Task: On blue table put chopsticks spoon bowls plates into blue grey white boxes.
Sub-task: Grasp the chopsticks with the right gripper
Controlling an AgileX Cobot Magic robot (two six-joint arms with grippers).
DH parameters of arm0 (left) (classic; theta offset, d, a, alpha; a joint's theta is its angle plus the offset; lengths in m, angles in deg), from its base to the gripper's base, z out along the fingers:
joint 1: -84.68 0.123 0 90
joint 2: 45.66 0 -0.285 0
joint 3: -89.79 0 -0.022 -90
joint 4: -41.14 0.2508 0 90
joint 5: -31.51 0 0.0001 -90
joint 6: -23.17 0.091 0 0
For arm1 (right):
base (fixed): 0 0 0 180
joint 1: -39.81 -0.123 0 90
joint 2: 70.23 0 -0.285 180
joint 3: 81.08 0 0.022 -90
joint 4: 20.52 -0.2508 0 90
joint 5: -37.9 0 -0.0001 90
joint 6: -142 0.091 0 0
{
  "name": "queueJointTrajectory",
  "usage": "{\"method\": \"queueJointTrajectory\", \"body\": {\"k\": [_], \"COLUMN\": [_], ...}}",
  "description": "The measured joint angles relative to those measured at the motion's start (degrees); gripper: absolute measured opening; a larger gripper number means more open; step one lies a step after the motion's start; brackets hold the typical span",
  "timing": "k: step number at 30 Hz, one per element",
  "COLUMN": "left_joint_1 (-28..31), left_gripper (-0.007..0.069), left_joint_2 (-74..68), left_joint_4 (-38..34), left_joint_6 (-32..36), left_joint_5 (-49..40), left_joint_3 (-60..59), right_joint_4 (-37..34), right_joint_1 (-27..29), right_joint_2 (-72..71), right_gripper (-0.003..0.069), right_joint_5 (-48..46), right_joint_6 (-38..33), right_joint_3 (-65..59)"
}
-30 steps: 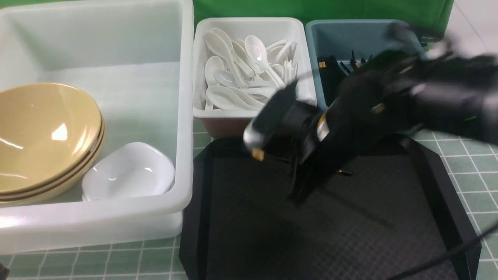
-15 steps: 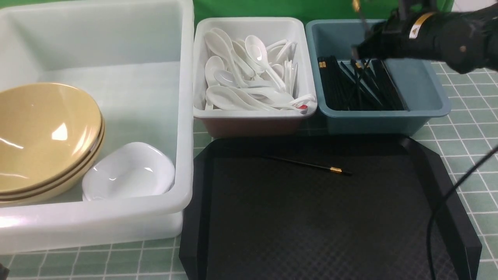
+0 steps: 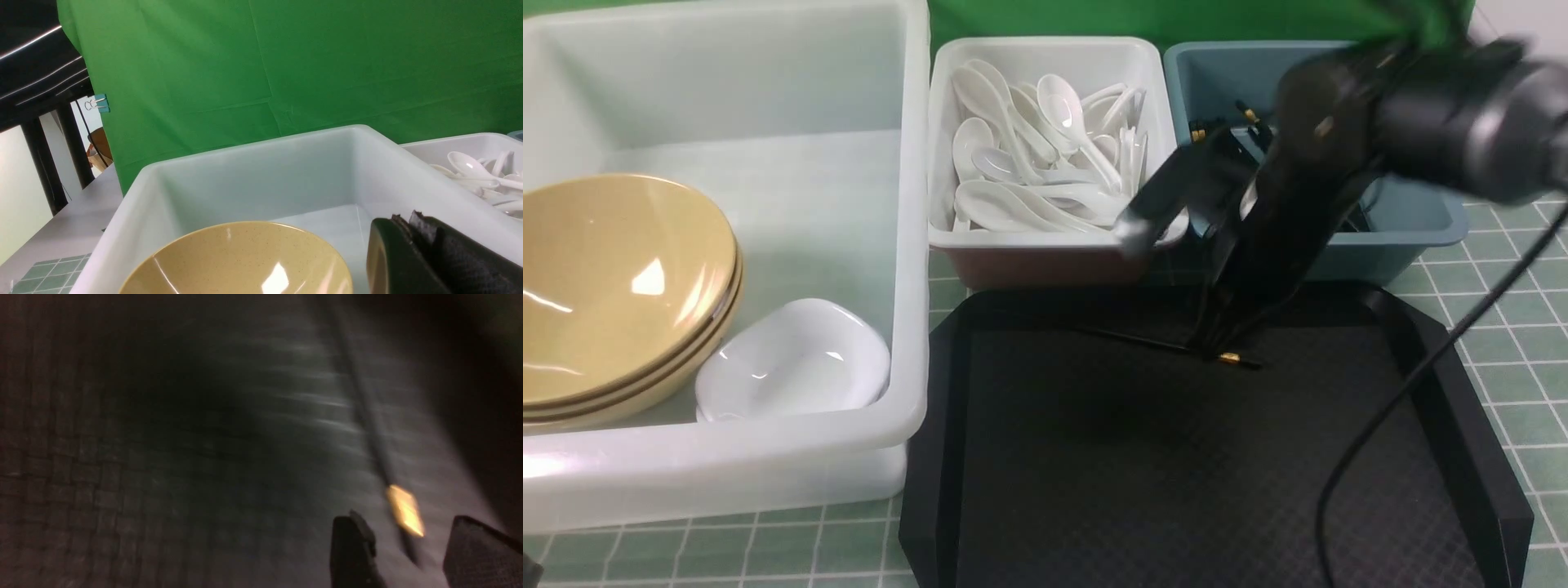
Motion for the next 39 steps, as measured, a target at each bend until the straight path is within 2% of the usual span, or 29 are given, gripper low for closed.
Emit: {"method": "queueJointTrajectory", "body": {"k": [5, 8, 10, 14, 16, 20, 25, 28, 32, 34, 36, 37, 39], "left_joint_1": [0.00, 0.00, 0.00, 0.00, 0.00, 0.00, 0.00, 0.00, 0.00, 0.00, 0.00, 0.00, 0.00], "left_gripper": [0.0004, 0.0004, 0.0004, 0.0004, 0.0004, 0.0004, 0.0004, 0.0004, 0.0004, 0.0004, 0.0004, 0.0004, 0.0004], "left_joint_2": [0.00, 0.00, 0.00, 0.00, 0.00, 0.00, 0.00, 0.00, 0.00, 0.00, 0.00, 0.00, 0.00], "left_joint_4": [0.00, 0.00, 0.00, 0.00, 0.00, 0.00, 0.00, 0.00, 0.00, 0.00, 0.00, 0.00, 0.00], "left_joint_6": [0.00, 0.00, 0.00, 0.00, 0.00, 0.00, 0.00, 0.00, 0.00, 0.00, 0.00, 0.00, 0.00], "left_joint_5": [0.00, 0.00, 0.00, 0.00, 0.00, 0.00, 0.00, 0.00, 0.00, 0.05, 0.04, 0.04, -0.14], "left_joint_3": [0.00, 0.00, 0.00, 0.00, -0.04, -0.17, -0.17, -0.17, -0.17, -0.17, -0.17, -0.17, -0.17], "right_joint_4": [2.63, 2.69, 2.34, -1.44, -3.93, -7.68, -8.01, -8.13, -7.90, -7.72, -7.45, -7.45, -7.45], "right_joint_1": [-0.55, -0.55, -0.55, -0.55, -0.55, -0.55, 0.17, 3.86, 10.99, 13.23, 15.87, 15.87, 16.51], "right_joint_2": [5.11, 5.70, 5.77, 5.83, 5.49, 3.25, -6.32, -14.36, -14.67, -13.17, -9.03, -8.72, -5.92], "right_gripper": [0.0352, 0.0331, 0.0281, 0.0106, 0.0082, 0.0081, 0.0081, 0.0064, 0.0047, 0.0062, 0.0128, 0.0128, 0.0215], "right_joint_5": [5.82, 6.06, 5.46, 2.22, 0.04, -5.15, -6.02, 3.65, 22.24, 26.43, 29.82, 29.82, 24.20], "right_joint_6": [-1.18, -1.34, -1.40, -3.86, -5.16, -5.78, -5.61, -5.32, -0.50, 0.84, 3.88, 3.88, 3.62], "right_joint_3": [-0.22, -0.16, 0.03, 0.29, 0.29, -0.27, -0.27, -0.27, -0.16, -0.16, -0.21, -0.21, -0.26]}}
